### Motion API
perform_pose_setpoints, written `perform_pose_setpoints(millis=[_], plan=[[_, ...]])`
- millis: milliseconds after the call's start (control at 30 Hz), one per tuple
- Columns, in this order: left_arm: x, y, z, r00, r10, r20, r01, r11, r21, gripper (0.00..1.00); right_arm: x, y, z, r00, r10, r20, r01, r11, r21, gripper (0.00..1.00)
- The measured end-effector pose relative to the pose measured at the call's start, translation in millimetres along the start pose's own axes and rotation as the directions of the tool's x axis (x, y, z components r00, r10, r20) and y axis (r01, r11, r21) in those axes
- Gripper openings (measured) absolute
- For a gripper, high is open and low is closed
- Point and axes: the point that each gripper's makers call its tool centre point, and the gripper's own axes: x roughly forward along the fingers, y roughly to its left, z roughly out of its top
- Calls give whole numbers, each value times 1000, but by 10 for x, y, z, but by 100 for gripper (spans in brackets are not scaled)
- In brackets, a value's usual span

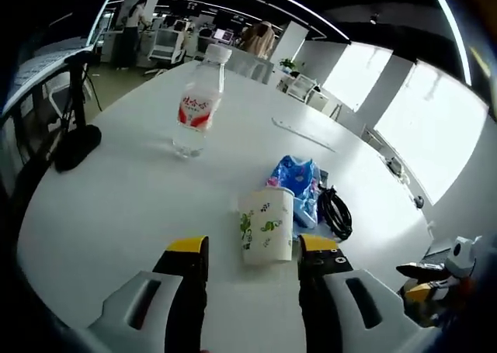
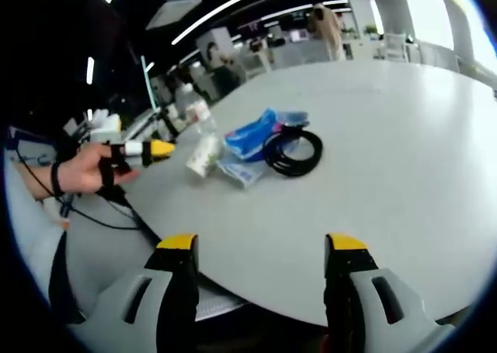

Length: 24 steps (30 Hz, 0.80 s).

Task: Arrange the tabletop items into an orderly group along one side of the table until the central work area is clear of visible clutter.

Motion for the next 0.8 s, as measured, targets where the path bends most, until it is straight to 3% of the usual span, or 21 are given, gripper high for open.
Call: perform_pose_setpoints(millis=[200, 400, 800], plan=[[68, -49, 6, 1000, -13, -7, 13, 1000, 2, 45, -25, -5, -43, 1000, -5, 2, 5, 1000, 11, 64], [139, -88, -81, 999, -20, -46, 21, 1000, 16, 46, -31, -14, -73, 1000, -8, 1, 8, 1000, 17, 64], [425, -116, -217, 991, -23, -134, 18, 999, -37, 51, -27, -41, -62, 1000, -11, 12, 10, 999, 35, 64]])
